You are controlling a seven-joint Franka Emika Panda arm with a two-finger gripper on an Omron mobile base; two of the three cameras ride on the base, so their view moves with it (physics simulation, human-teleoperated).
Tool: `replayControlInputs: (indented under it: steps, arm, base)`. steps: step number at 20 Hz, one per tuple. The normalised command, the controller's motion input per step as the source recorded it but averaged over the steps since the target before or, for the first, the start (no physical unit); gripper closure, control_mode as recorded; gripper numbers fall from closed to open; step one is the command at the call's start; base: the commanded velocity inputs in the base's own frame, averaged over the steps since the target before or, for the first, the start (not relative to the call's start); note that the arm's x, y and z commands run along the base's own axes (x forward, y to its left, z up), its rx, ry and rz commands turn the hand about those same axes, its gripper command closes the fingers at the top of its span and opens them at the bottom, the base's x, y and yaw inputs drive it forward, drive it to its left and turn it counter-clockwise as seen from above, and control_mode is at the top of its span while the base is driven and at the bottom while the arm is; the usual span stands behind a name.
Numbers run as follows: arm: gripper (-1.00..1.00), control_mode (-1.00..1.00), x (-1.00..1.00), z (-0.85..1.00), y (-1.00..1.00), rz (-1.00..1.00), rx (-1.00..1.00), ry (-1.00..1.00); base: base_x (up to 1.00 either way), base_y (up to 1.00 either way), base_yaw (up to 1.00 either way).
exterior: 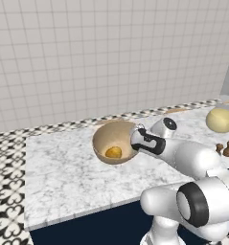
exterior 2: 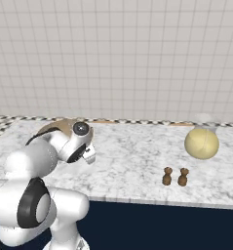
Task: Open the cabinet, pick up the bread from the cabinet and place it in the basket. Then move the basket to the dining counter.
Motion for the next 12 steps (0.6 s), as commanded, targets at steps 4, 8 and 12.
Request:
replayControlInputs:
  steps: [4,8,12]
  arm:
    - [1.0,-1.0,0.52,-0.48,0.0,0.0,0.0,0.06]
    - [-1.0,-1.0,0.04,-0.05,0.0,0.0,0.01,0.0]
    - [-1.0,-1.0,-0.2,0.14,0.0,0.0,0.01,-0.04]
  base:
    - [0.0,0.0,0.0]
    - [0.0,0.0,0.0]
    - [0.0,0.0,0.0]
